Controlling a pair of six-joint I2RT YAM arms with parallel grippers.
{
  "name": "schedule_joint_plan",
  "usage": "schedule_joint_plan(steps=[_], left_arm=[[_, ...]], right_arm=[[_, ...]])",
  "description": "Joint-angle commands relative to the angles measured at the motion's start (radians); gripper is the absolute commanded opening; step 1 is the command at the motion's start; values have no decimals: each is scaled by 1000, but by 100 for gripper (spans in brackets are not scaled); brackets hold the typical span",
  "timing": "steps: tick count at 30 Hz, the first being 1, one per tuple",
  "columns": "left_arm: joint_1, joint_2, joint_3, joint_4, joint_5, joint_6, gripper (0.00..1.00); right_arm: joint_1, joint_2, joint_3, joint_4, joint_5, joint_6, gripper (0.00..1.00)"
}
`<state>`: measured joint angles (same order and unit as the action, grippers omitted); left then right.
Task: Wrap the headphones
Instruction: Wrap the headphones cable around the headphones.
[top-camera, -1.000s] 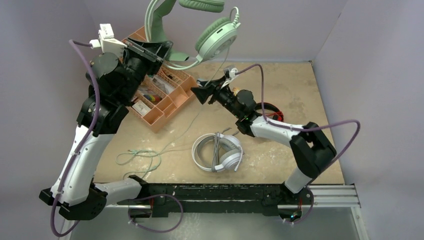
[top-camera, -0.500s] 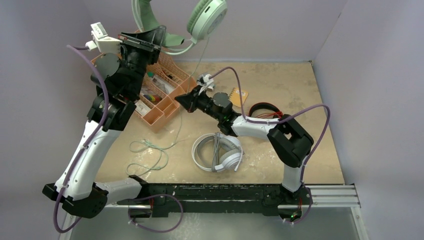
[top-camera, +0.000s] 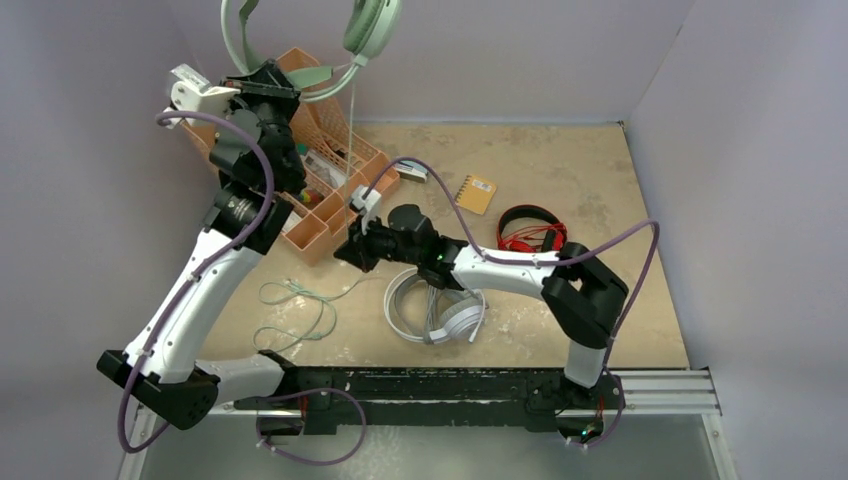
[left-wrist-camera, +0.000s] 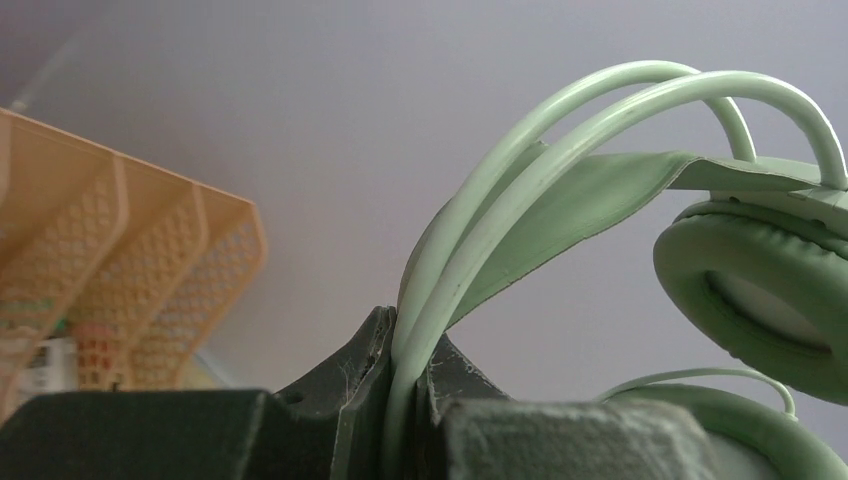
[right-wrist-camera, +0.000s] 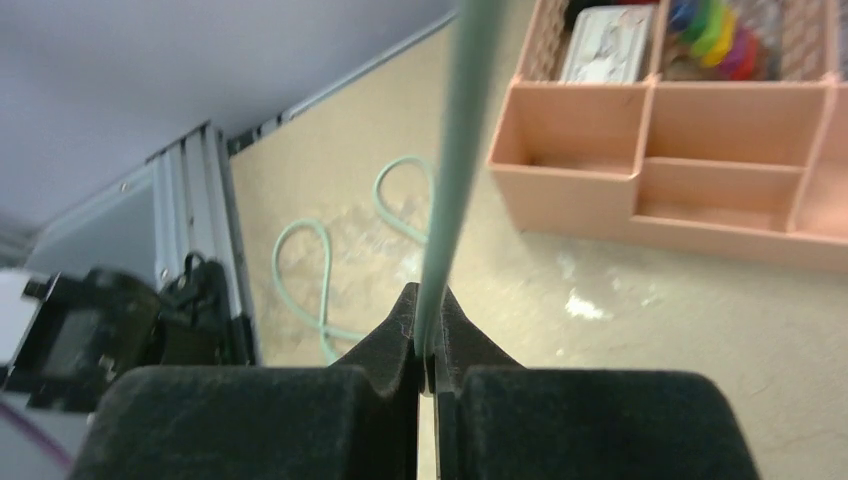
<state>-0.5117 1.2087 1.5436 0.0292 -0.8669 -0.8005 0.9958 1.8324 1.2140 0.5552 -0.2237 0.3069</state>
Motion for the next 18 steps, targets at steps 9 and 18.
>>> schedule_joint_plan(steps=[9,18], left_arm=[[46,-9,-177,395,-288,513,0],[83,-145,-433,198,-233,689,0]], right_arm=[[151,-284,-53,-231,0,-148,0],[168,-503,71,-487,35,-262,0]])
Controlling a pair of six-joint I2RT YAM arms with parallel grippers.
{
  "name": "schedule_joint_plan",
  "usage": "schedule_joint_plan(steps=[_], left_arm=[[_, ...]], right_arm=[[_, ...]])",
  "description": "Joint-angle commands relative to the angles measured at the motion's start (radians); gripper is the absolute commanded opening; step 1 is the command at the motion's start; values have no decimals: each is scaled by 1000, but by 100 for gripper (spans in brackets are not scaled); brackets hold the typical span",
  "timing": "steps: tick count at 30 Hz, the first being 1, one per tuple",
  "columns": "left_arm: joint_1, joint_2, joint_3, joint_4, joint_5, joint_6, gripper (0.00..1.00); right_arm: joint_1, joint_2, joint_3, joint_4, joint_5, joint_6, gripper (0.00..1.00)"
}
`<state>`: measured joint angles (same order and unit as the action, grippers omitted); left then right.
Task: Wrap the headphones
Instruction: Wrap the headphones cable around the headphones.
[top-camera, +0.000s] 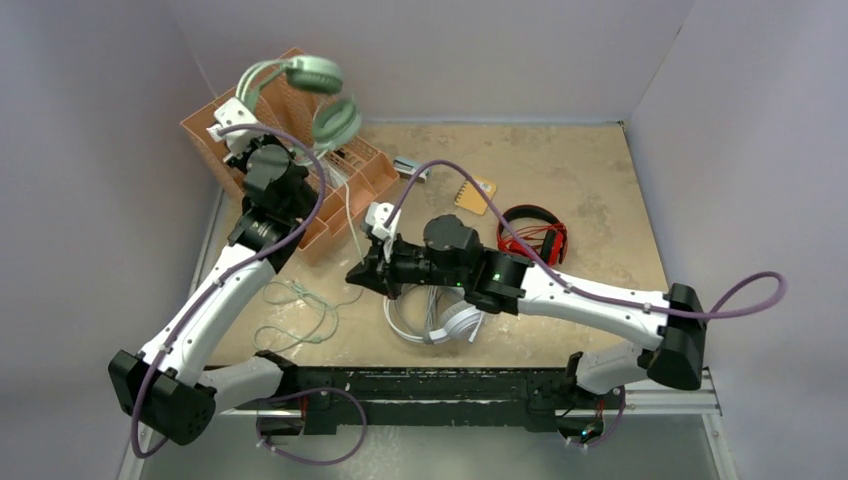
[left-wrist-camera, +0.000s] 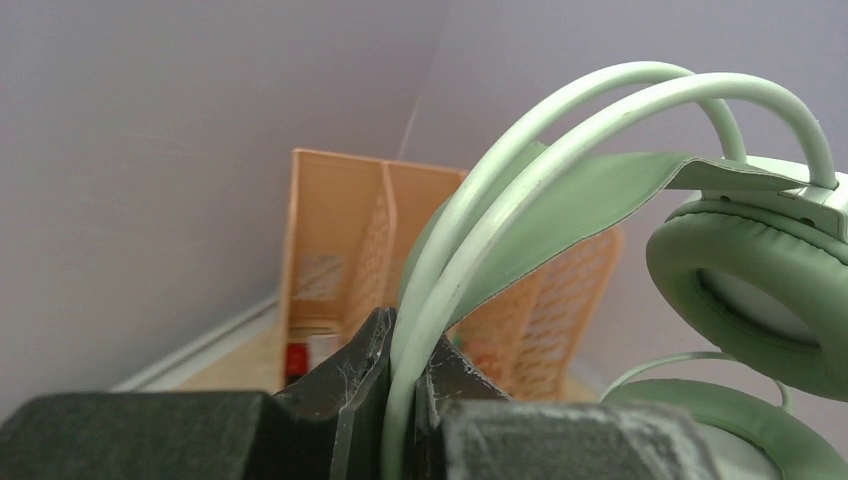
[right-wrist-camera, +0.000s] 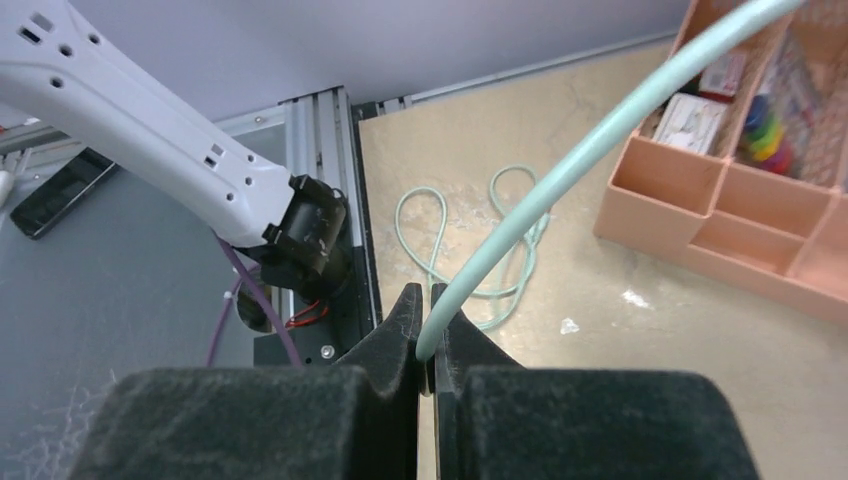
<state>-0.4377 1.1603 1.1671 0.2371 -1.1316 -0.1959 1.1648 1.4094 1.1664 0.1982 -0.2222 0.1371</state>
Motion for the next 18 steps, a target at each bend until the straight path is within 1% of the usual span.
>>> schedule_joint_plan(steps=[1,3,5,6,10,12,14,16,18], left_arm=[[11,-115,-75,-54,41,90,0],[13,-157,-111,-136,86,103,0],[13,-198,-129,-224,164,111,0],[13,-214,-131,-294,201,110,0],[13,-231,-90,-491,315,78,0],[13,-231,-62,-584,401,81,0],[13,-245,-54,-647,472,82,0],[13,-268,-46,-716,505,67,0],[13,-301,-37,-777,523,38,0]], right_arm=[[-1,-93,147,-163,52,-108,0],[-1,-107,202,-230,72,-163,0],[-1,-109,261,-292,93,-240,0],[-3,-104,292,-312,118,-276,0],[-3,-60,421,-393,215,-396,0],[-2,-23,479,-424,265,-454,0],[-4,3,522,-436,340,-511,0],[-11,17,542,-415,393,-570,0],[-50,30,554,-378,380,-605,0]])
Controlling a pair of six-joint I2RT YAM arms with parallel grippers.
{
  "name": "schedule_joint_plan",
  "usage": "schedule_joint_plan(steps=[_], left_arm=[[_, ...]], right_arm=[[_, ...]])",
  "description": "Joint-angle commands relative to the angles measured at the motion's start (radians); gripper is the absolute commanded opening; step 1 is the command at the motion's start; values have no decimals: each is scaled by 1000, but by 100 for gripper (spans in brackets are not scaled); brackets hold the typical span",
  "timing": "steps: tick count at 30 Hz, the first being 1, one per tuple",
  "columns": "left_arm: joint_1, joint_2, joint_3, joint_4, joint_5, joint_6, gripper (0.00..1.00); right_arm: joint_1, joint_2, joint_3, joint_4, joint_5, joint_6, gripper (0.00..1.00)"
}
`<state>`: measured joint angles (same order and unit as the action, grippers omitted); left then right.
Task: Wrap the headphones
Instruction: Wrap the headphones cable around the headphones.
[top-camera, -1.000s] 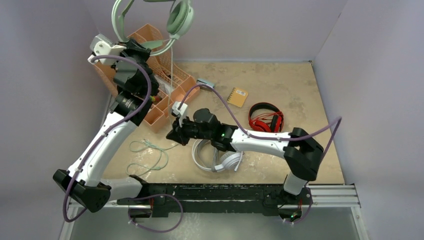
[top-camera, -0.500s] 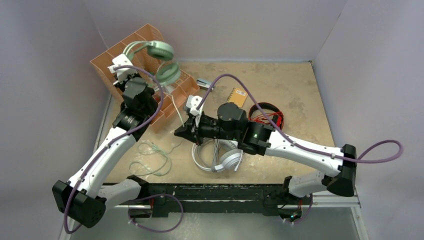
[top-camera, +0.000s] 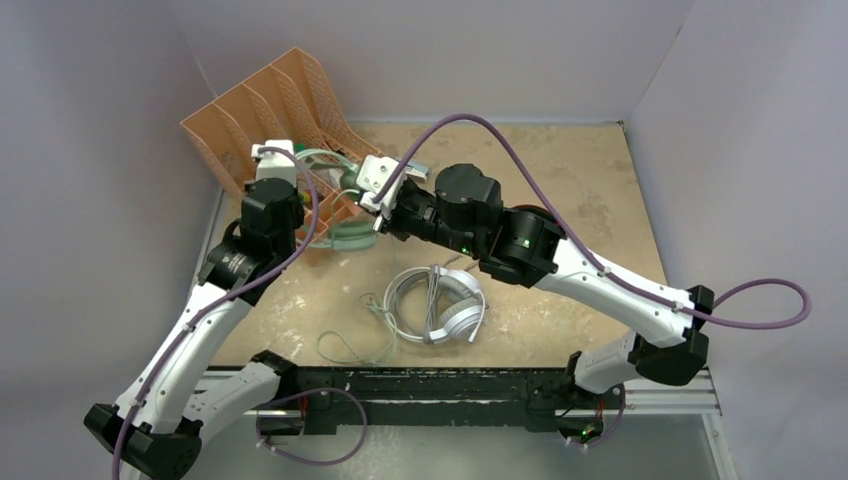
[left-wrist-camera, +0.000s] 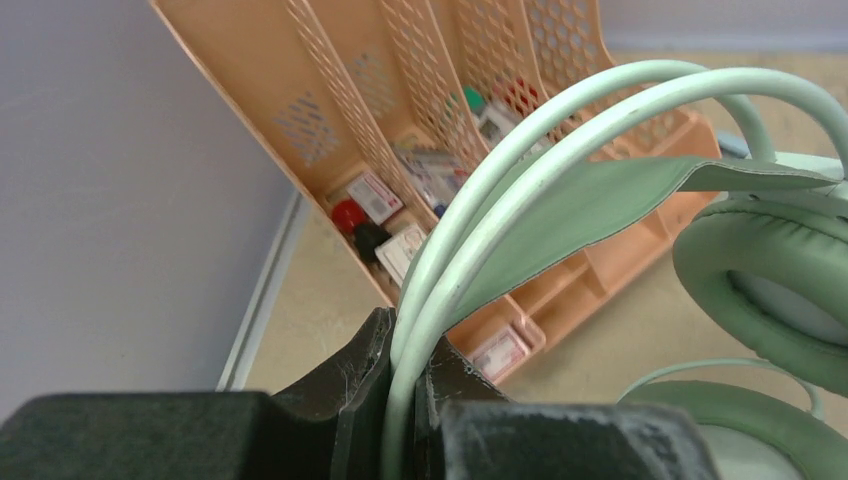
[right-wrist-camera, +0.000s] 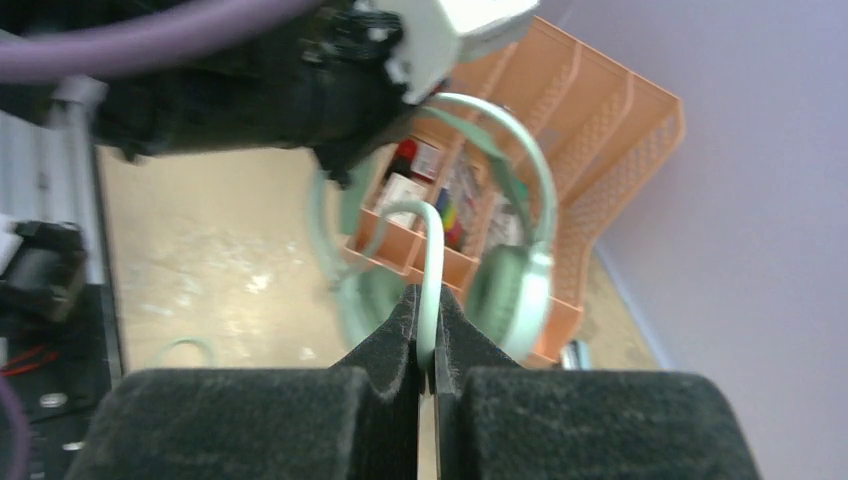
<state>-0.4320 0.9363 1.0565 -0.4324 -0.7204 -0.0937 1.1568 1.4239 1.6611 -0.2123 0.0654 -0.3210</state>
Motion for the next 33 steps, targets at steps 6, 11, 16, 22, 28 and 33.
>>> schedule_joint_plan(steps=[6,11,16,22,28,33], left_arm=[[7,-169,105,-235,203,-139,0],[7,-202,173,-333,290,-204,0],[7,-251,205,-367,435,-260,0],[6,-296,208,-368,506,-354,0],[6,-319,201,-303,626,-477,0],[6,-317,220,-202,712,-583,0]], right_arm=[[-175,115,197,74,-46,-149,0],[-227,207,285,100,-116,-167,0],[-291,255,351,65,-221,-162,0],[-376,255,340,56,-362,-117,0],[-434,275,271,132,-492,-13,1],[-439,306,197,277,-460,143,4]])
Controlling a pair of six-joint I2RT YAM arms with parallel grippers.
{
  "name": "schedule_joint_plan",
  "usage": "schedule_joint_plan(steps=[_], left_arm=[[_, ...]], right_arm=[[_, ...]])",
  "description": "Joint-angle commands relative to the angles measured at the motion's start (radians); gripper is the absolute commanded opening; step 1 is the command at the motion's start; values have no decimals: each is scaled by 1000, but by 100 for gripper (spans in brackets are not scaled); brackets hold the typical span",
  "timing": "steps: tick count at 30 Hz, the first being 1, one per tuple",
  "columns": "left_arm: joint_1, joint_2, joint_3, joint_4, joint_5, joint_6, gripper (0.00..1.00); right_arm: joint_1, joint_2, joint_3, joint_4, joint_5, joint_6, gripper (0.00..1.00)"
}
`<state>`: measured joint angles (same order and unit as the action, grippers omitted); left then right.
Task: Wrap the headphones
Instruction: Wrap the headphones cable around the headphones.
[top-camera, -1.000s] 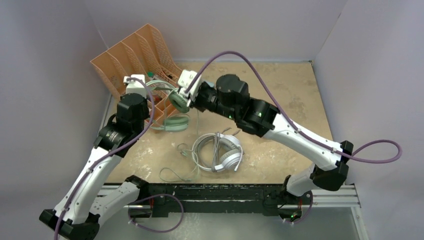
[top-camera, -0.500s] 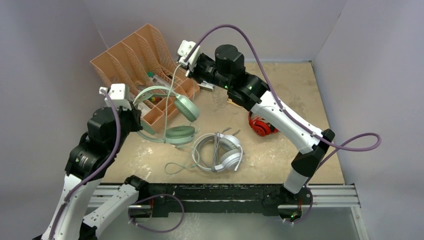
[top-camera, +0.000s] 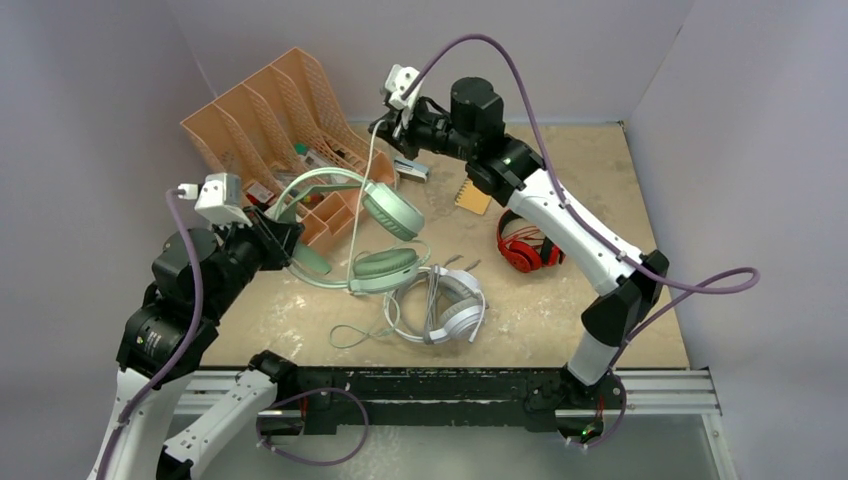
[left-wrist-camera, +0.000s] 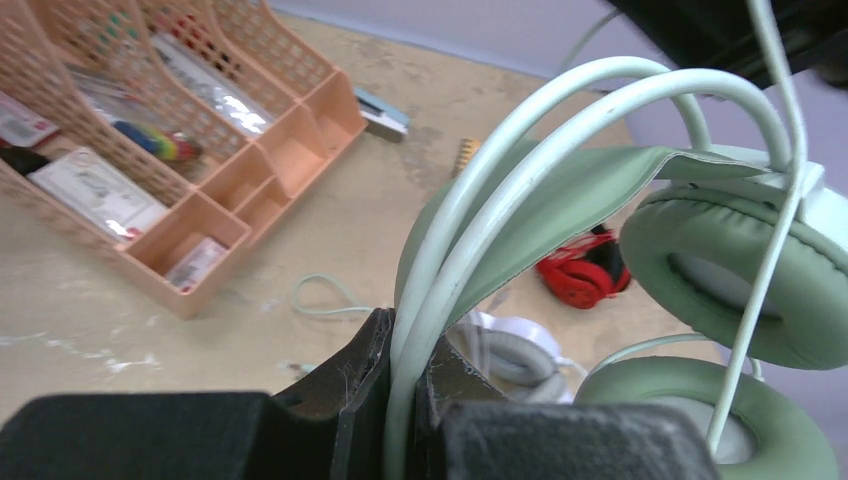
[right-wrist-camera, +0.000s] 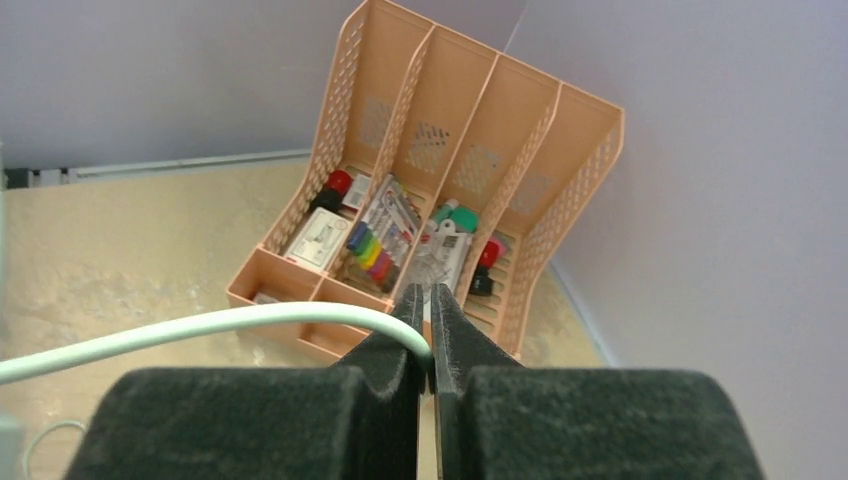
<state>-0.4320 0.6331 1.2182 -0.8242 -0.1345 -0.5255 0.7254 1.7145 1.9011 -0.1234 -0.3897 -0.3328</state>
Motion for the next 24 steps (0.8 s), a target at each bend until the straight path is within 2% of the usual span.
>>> schedule_joint_plan(steps=[1,4,10,17,24], left_arm=[[6,-11,59,214,143,-171,0],[6,0,55,266,195,-218,0],[6,-15,28,361,198,-291,0],[6,-87,-48,404,49,-367,0],[6,-65,7,401,-93,-393,0]], right_arm=[[-6,16,-66,224,10,198,5],[-6,11,-127,314,13,288,12],[-40,3,-242,447,-13,459,24],[-93,16,-388,661,-92,668,36],[-90,126,-430,857,-151,824,50]])
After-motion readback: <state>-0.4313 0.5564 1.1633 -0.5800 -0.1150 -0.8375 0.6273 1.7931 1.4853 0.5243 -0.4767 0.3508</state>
